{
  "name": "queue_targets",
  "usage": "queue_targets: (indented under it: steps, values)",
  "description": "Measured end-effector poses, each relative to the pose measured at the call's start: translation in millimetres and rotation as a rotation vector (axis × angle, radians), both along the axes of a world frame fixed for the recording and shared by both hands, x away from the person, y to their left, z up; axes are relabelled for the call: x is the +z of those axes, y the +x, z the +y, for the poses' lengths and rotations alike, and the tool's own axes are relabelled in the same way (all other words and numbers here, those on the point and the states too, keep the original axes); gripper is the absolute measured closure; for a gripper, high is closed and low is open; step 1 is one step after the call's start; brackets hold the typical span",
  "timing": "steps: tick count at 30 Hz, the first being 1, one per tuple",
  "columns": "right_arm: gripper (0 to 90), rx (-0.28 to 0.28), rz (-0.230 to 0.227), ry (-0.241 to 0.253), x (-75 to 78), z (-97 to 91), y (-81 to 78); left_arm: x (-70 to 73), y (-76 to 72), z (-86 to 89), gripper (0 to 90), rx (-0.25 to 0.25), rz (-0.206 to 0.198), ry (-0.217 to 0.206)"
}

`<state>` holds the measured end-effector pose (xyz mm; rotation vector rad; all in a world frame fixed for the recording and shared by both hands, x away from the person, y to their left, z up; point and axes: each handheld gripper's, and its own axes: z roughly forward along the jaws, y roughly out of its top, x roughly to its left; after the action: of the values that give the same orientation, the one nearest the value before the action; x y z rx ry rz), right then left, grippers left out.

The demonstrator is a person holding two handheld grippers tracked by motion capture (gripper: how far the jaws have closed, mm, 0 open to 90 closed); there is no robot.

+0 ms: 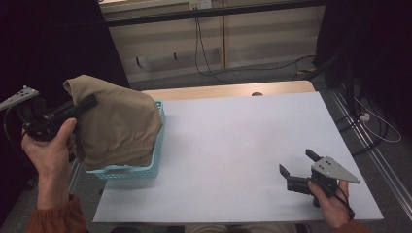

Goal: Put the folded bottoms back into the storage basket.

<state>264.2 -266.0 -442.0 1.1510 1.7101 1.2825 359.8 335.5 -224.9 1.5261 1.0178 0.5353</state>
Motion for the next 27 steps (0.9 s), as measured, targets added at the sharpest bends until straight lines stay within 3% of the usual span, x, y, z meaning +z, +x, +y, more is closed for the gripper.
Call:
queue_targets:
  steps: [9,18,27]
  values:
    - [1.1,0.001,0.001,-0.003,-0.2,0.6,0.3,-18.7,4.8,10.9,85.2,0.035,0.056,0.02]
    - [1.2,0.006,0.004,-0.006,-0.4,1.3,1.1,-27.1,16.4,8.1,85.2,0.013,0.098,0.049]
    - [1.2,0.006,0.003,-0.004,-0.4,0.9,0.9,-41.8,32.2,14.2,85.1,0.053,0.145,0.029]
